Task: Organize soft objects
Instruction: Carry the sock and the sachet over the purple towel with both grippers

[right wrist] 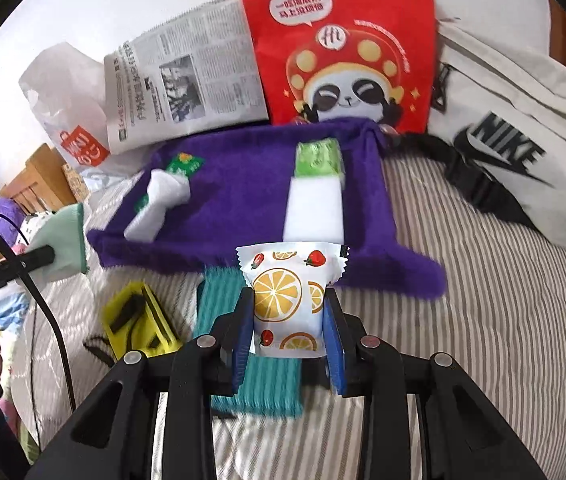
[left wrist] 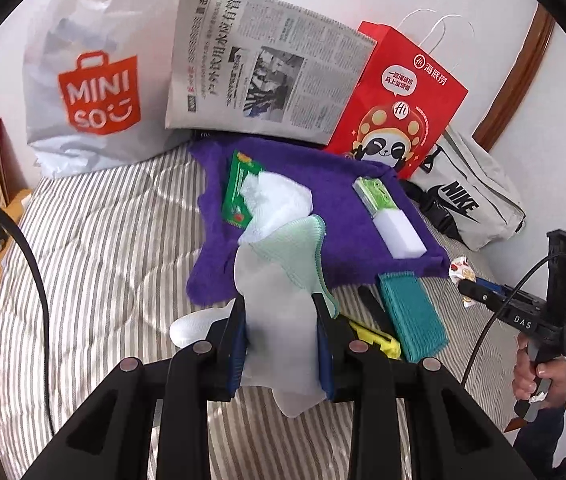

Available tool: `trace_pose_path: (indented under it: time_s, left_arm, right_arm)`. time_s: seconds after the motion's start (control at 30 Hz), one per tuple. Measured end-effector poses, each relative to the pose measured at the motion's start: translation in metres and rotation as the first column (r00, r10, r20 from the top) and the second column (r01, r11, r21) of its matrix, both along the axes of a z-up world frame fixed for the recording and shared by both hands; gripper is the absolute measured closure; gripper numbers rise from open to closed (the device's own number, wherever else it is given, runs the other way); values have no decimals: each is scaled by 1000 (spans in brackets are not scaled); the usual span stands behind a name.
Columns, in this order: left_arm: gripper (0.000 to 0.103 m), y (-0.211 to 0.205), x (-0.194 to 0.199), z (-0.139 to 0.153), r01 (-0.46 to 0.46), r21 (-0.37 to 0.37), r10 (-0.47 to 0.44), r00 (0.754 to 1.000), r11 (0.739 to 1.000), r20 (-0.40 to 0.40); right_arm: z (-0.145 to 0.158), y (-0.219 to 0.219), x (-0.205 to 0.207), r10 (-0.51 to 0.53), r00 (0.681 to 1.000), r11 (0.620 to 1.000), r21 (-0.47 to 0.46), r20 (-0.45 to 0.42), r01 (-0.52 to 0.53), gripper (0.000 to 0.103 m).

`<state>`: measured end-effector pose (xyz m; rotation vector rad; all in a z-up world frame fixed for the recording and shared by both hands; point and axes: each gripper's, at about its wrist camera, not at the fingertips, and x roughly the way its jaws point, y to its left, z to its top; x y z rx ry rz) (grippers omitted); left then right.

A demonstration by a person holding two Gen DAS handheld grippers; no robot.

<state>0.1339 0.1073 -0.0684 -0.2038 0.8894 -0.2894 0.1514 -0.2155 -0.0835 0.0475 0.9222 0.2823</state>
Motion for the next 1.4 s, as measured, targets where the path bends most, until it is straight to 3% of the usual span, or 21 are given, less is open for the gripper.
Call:
trace_pose_path:
  time_s: [0.33, 0.83, 1.03, 1.4]
  left_arm:
    - [75, -10, 48, 11, 22, 19, -22, 1000, 1000, 7]
    - [75, -19, 140, 16, 26, -25, -26, 1000, 999, -3]
    - [75, -31, 168, 1, 26, -31, -27, 999, 999, -26]
    - [75, -35, 178, -19, 26, -18, -27, 998, 999, -58]
  right_arm:
    - [14, 24, 59, 38, 999, 999, 1, 25, -38, 70]
    - [29, 53, 141, 54, 997, 998, 11, 62, -55, 70]
    - [15, 57, 156, 28, 998, 1000, -1, 47, -28, 70]
    - [-26, 68, 170, 28, 999, 999, -22, -30, -29, 70]
